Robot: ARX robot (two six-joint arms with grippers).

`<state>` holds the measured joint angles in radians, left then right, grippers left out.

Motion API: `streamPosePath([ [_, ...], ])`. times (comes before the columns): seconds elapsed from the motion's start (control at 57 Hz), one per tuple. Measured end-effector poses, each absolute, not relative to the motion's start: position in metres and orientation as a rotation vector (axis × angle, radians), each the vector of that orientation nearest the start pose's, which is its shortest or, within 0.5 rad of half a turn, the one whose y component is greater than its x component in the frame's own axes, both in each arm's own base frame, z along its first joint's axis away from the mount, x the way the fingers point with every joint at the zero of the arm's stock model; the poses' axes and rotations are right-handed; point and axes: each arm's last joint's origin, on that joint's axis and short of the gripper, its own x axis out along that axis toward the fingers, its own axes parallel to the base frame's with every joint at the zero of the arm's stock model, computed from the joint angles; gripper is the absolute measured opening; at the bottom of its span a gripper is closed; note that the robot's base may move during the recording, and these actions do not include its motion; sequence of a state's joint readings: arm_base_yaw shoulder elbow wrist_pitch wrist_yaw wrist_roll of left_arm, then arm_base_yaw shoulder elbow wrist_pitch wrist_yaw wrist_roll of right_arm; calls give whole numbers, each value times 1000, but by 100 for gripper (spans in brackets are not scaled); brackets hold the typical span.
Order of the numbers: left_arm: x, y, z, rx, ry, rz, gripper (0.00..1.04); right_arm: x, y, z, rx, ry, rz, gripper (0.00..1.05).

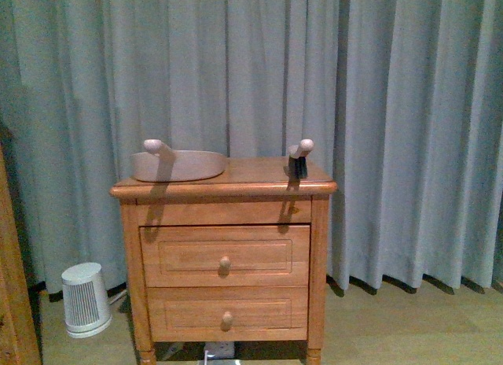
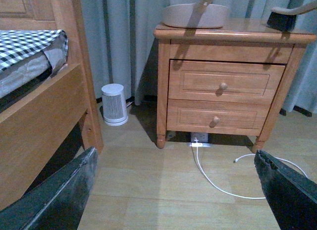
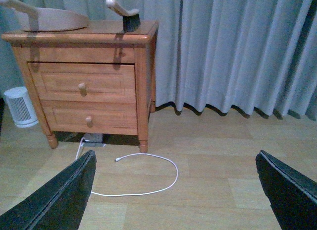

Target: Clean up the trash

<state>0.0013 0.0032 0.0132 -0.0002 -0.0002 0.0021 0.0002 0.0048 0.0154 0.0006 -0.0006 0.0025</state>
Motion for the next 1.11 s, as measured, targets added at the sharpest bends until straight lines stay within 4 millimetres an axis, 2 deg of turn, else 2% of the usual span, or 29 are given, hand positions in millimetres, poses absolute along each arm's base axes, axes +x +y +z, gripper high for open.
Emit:
streamPosePath([
  [1.105, 97, 0, 168, 2, -10, 2, 97, 97, 0, 168, 2, -11, 1, 97],
])
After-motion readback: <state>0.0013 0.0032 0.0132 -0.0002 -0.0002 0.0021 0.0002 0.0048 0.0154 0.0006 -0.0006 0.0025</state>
